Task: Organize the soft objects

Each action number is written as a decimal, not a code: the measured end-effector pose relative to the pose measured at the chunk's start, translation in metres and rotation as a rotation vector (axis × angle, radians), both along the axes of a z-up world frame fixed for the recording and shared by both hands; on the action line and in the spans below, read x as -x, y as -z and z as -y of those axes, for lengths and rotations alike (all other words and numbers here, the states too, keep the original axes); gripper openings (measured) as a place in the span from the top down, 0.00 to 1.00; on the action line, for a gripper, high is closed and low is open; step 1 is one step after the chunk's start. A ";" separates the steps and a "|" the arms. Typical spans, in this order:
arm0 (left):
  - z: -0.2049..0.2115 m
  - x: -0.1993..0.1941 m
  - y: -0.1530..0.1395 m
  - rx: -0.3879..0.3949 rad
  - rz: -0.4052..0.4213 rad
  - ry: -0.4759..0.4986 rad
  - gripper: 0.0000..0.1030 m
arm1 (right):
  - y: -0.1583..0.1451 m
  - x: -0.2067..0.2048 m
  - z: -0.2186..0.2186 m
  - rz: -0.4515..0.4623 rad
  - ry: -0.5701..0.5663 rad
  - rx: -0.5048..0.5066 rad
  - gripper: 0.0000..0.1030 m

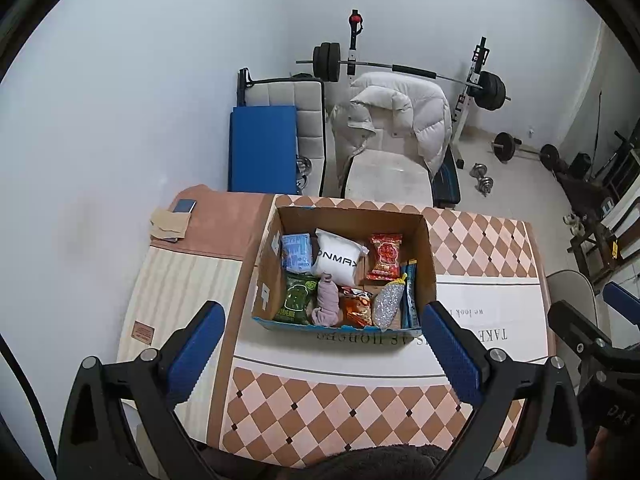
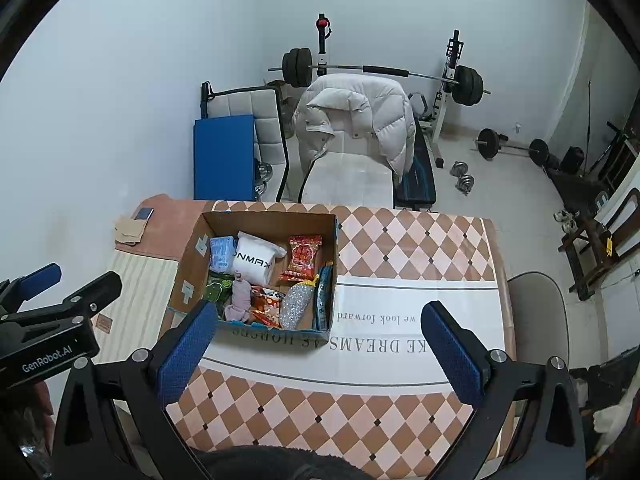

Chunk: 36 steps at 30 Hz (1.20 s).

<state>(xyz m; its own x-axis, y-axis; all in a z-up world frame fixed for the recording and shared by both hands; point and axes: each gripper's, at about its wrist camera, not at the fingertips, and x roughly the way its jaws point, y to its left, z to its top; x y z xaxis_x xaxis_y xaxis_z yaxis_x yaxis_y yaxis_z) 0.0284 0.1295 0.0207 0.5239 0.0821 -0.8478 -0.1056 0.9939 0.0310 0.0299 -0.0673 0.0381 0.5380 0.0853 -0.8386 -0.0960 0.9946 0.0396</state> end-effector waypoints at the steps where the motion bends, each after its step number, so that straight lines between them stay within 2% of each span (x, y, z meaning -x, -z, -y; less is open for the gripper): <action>1: 0.000 0.001 -0.001 0.000 0.002 -0.001 0.02 | -0.001 0.002 0.001 0.001 0.003 0.003 0.00; 20: 0.012 0.004 0.003 -0.008 -0.016 0.049 0.00 | 0.005 0.008 0.009 -0.010 0.057 0.063 0.00; 36: 0.009 0.004 0.001 -0.003 -0.005 0.045 0.00 | 0.003 0.008 0.012 -0.006 0.063 0.064 0.00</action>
<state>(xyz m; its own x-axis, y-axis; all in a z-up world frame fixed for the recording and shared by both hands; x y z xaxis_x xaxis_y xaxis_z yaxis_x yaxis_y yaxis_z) 0.0247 0.1201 0.0193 0.5232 0.0612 -0.8500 -0.0603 0.9976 0.0347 0.0214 -0.0798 0.0349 0.5354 -0.0022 -0.8446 -0.0328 0.9992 -0.0234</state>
